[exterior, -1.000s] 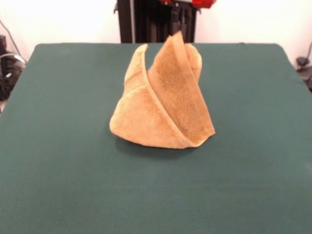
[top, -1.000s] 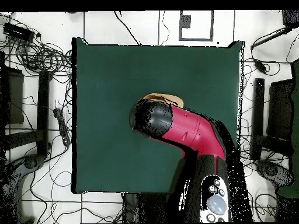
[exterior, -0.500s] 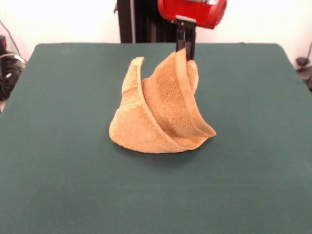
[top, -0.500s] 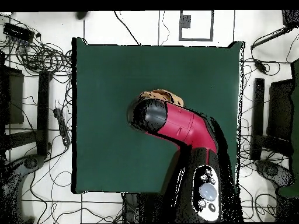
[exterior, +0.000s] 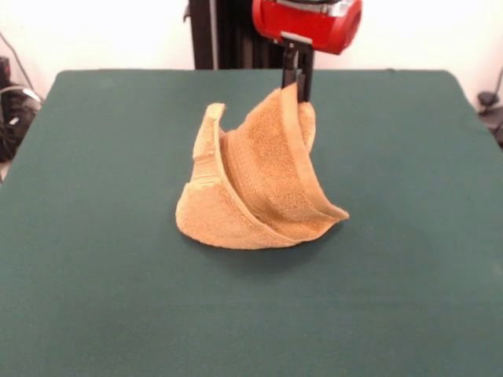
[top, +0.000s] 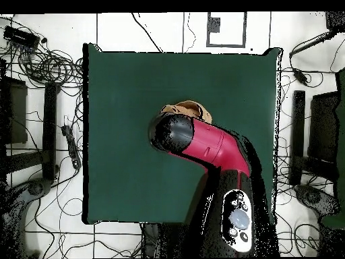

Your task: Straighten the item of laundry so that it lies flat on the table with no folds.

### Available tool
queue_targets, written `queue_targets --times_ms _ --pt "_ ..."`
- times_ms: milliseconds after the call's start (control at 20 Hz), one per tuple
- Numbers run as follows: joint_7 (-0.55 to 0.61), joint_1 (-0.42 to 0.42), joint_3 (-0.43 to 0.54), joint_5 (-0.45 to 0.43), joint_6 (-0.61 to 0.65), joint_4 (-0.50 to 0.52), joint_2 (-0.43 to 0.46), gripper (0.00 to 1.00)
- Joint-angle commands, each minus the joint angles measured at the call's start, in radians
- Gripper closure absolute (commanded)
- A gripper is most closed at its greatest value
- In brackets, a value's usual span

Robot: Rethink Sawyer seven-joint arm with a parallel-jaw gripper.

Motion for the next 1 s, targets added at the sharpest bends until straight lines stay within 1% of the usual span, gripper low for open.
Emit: queue_targets --times_ms 50,150,300,450,550,600,750,900,1000 --pt "0.301 0.064 0.017 0.062 -0.008 0.016 0.040 1.00" --pt "0.333 0.087 0.000 0.072 0.012 -0.006 0.051 1.00" --pt "0.429 0.151 -0.053 0.099 0.071 -0.058 0.072 1.00" --pt "0.533 0.220 -0.130 0.118 0.179 -0.134 0.100 1.00" --pt "0.547 0.232 -0.151 0.122 0.220 -0.160 0.106 1.00" --pt "0.543 0.231 -0.151 0.126 0.231 -0.161 0.104 1.00" --pt "0.508 0.211 -0.141 0.130 0.201 -0.131 0.096 1.00" --pt "0.418 0.161 -0.143 0.089 0.175 -0.042 0.040 1.00" --pt "0.312 0.107 -0.146 0.039 0.176 0.017 -0.021 1.00"
